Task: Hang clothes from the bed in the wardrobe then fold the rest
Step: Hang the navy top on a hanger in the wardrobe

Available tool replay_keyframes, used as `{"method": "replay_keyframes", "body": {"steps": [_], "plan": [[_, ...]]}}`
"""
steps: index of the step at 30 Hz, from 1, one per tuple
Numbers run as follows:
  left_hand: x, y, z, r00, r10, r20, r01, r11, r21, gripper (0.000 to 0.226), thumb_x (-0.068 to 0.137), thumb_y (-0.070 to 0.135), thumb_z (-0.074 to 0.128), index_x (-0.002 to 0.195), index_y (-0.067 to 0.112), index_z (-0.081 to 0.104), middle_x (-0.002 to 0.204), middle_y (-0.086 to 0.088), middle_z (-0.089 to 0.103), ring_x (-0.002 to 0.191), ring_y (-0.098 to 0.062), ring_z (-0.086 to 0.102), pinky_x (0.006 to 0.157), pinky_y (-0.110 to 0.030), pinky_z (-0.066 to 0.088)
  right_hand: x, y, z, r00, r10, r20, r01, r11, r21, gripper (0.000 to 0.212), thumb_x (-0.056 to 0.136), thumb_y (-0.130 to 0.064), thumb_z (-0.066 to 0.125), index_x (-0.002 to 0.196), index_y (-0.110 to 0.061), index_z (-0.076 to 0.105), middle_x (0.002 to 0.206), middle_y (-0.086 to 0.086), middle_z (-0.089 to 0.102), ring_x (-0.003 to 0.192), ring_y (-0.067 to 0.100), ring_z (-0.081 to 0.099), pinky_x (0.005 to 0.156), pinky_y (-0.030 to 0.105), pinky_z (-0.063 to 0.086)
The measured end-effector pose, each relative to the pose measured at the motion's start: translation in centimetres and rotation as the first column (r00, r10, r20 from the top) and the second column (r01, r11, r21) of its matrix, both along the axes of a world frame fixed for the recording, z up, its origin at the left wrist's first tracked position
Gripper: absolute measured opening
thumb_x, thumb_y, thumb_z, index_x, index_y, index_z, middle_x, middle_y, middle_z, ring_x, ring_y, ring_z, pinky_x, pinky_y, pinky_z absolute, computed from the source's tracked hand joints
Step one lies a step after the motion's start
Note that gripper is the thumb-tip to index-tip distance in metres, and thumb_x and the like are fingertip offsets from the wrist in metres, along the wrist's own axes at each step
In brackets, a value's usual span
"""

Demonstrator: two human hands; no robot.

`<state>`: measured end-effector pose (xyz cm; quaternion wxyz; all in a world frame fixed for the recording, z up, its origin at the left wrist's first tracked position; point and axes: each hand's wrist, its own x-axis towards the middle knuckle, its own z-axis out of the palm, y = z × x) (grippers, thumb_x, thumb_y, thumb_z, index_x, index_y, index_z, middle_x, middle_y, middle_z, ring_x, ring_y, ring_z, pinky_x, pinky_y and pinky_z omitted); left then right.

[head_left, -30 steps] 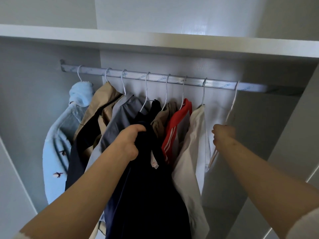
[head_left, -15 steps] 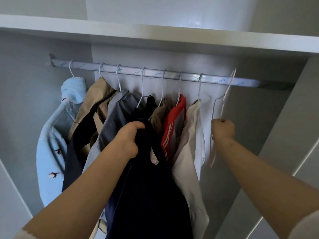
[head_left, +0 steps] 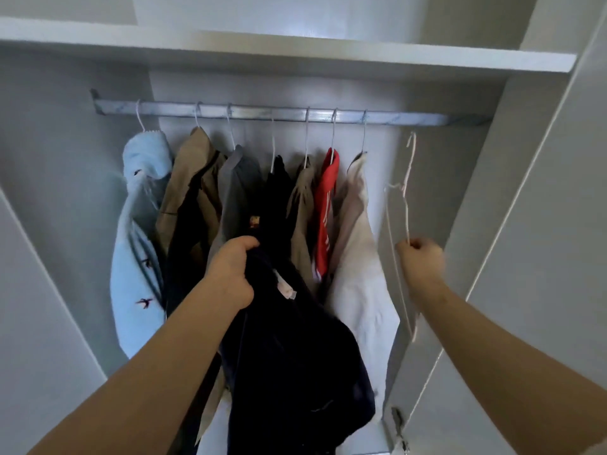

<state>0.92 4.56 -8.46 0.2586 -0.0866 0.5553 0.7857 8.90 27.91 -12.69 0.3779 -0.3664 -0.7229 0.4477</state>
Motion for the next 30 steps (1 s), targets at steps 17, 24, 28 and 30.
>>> {"method": "replay_keyframes", "body": {"steps": [17,24,28,30], "plan": [[6.5,-12.5,-2.4,0.996,-0.078,0.037,0.081,0.991,-0.105,0.036,0.089,0.015,0.056,0.121,-0.001,0.054,0.108,-0.016,0.058,0.092,-0.032,0.054,0.08,-0.039,0.046,13.9,-18.2,-4.0,0.962,-0.012,-0.273,-0.114,0.891,-0.44,0.022,0.09,-0.024,0.058,0.071,-0.013,0.057,0.05,-0.002,0.029,0.035,0.004,0.026,0.033,0.017,0.024],[7.7,-18.5,-3.2,0.998,-0.03,0.051,0.038,0.987,-0.158,0.018,0.09,0.01,0.053,0.106,0.002,0.057,0.081,-0.012,0.054,0.069,-0.028,0.05,0.081,-0.039,0.045,14.9,-22.4,-3.1,0.972,0.099,-0.215,-0.177,0.907,-0.382,0.027,0.091,-0.022,0.056,0.065,-0.015,0.06,0.039,-0.008,0.03,0.037,0.007,0.026,0.039,0.017,0.025],[9.7,-21.1,-4.4,0.999,-0.013,0.032,0.02,0.977,-0.212,0.029,0.09,0.01,0.053,0.116,-0.002,0.056,0.091,-0.014,0.058,0.076,-0.03,0.053,0.082,-0.04,0.047,17.5,-25.5,-3.2,0.942,0.208,-0.263,-0.301,0.869,-0.391,0.042,0.09,-0.031,0.057,0.052,-0.013,0.056,0.039,-0.006,0.028,0.036,0.007,0.023,0.037,0.016,0.022],[11.1,-22.5,-4.5,0.999,-0.018,0.045,0.027,0.977,-0.21,0.026,0.09,0.012,0.051,0.112,0.0,0.057,0.089,-0.014,0.058,0.074,-0.03,0.054,0.075,-0.038,0.046,19.8,-27.1,-3.7,0.927,0.255,-0.275,-0.352,0.845,-0.402,0.047,0.089,-0.031,0.058,0.046,-0.014,0.054,0.038,-0.005,0.027,0.035,0.007,0.022,0.036,0.016,0.02]]}}
